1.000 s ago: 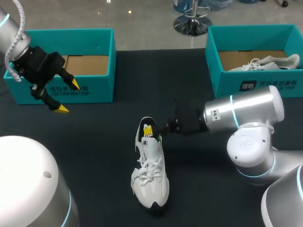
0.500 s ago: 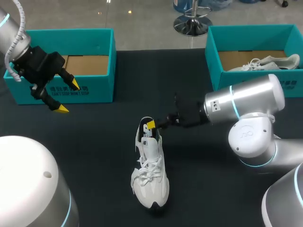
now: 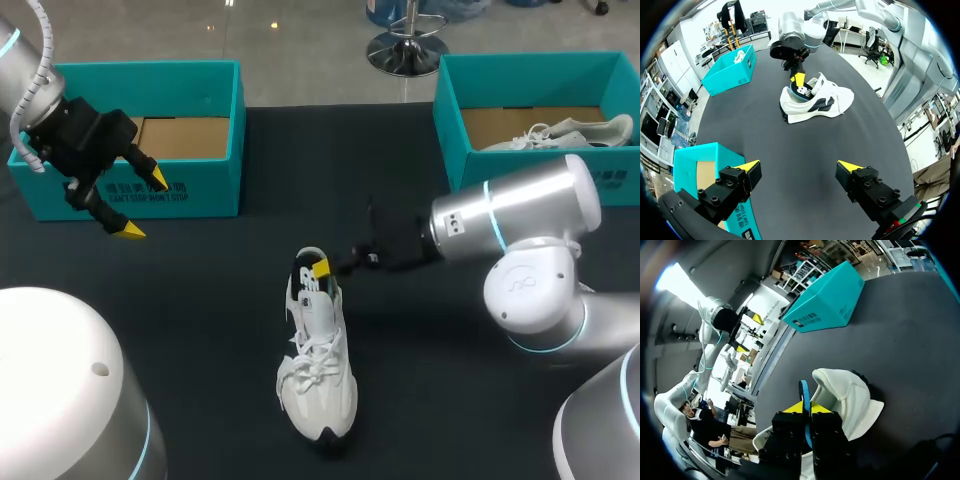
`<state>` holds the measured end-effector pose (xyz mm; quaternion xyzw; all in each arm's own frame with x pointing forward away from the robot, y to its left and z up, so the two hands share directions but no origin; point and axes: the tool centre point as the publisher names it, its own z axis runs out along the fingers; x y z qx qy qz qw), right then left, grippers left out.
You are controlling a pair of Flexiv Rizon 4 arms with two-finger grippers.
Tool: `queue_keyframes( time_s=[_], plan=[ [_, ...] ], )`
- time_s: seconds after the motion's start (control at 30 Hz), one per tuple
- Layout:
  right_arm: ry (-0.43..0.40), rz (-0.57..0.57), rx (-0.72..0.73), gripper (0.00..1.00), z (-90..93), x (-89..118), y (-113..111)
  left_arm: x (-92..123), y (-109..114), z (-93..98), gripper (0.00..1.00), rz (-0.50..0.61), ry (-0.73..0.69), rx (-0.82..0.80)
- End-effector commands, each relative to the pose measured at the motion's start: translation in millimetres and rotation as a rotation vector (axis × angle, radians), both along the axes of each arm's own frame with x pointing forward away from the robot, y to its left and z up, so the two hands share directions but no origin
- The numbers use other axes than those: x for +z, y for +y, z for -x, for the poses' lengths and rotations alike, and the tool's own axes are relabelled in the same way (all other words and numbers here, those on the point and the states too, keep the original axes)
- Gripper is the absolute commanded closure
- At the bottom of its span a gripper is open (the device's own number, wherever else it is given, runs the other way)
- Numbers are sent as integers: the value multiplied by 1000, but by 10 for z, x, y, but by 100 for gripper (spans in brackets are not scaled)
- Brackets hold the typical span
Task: Take the shoe out of the shoebox, open the shoe tongue, remove and reinsert the insole, then place the shoe into the shoebox
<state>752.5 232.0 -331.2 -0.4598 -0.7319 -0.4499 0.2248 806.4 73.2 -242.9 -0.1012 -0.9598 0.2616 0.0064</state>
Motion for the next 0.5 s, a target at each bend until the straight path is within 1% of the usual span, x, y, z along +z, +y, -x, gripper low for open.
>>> queue_keyframes(
  time_s=[0.03,0.27,0.4,0.43,0.47,0.5],
  plan=[
    [12,-12,-6,100,73,-113,82,0,0,-2,0,-4,1,0],
    [50,-15,-11,100,217,-236,107,0,0,-2,0,-4,1,0],
    [60,-12,-19,100,254,-264,86,0,0,-2,0,-4,1,0],
    [61,-11,-20,97,258,-258,84,0,0,-2,0,-4,1,0],
    [61,-10,-21,74,257,-250,76,0,0,-2,0,-4,1,0],
    [61,-7,-22,57,250,-237,65,0,0,-2,0,-4,1,0]
  ],
)
